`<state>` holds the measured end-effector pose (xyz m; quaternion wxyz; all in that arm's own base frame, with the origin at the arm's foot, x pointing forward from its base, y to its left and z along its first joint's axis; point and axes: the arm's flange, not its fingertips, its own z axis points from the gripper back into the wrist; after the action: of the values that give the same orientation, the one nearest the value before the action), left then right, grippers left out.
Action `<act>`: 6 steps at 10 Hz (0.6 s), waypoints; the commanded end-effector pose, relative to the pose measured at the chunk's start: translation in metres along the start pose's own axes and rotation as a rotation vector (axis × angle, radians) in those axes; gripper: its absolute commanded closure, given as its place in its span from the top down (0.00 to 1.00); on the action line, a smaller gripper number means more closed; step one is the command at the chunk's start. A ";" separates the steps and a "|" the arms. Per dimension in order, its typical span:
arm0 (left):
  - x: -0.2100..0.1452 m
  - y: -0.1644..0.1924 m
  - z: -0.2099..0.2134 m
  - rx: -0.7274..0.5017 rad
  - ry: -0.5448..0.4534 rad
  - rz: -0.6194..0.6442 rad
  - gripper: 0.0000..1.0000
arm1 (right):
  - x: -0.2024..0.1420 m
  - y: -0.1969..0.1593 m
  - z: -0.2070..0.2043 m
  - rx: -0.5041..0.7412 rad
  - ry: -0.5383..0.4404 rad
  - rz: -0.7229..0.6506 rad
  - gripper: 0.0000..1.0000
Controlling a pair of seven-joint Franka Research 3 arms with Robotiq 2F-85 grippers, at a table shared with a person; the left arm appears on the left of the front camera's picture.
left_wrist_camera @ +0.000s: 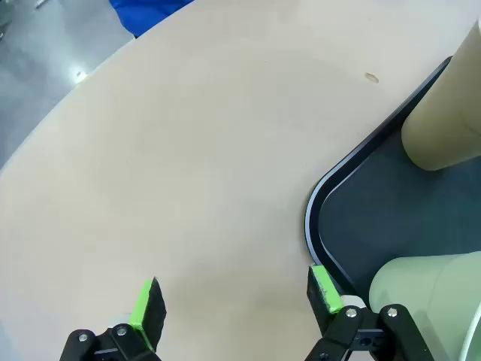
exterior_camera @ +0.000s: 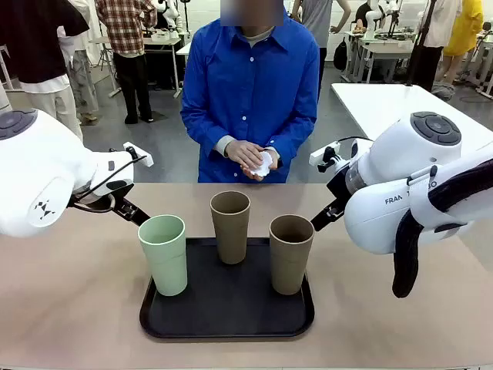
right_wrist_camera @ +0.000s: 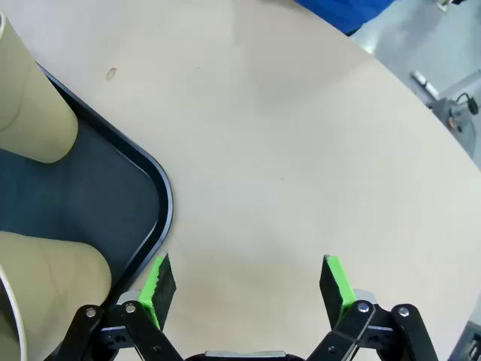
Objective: Place coasters on the table and set cups on them.
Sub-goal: Pick up one Reusable plastic cup and place it on a coaster set by the human.
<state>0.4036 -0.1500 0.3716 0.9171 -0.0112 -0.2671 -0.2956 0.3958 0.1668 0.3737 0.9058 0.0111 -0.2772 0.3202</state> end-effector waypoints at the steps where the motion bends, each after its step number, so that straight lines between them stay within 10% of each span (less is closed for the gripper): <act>1: 0.000 0.000 0.000 0.000 0.000 0.000 1.00 | 0.000 0.000 0.000 0.000 0.000 0.000 1.00; 6: 0.000 0.000 0.000 0.000 0.000 0.000 1.00 | 0.000 0.000 0.000 0.000 0.000 0.000 1.00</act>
<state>0.4036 -0.1500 0.3716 0.9171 -0.0112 -0.2671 -0.2956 0.3958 0.1668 0.3737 0.9058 0.0110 -0.2772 0.3202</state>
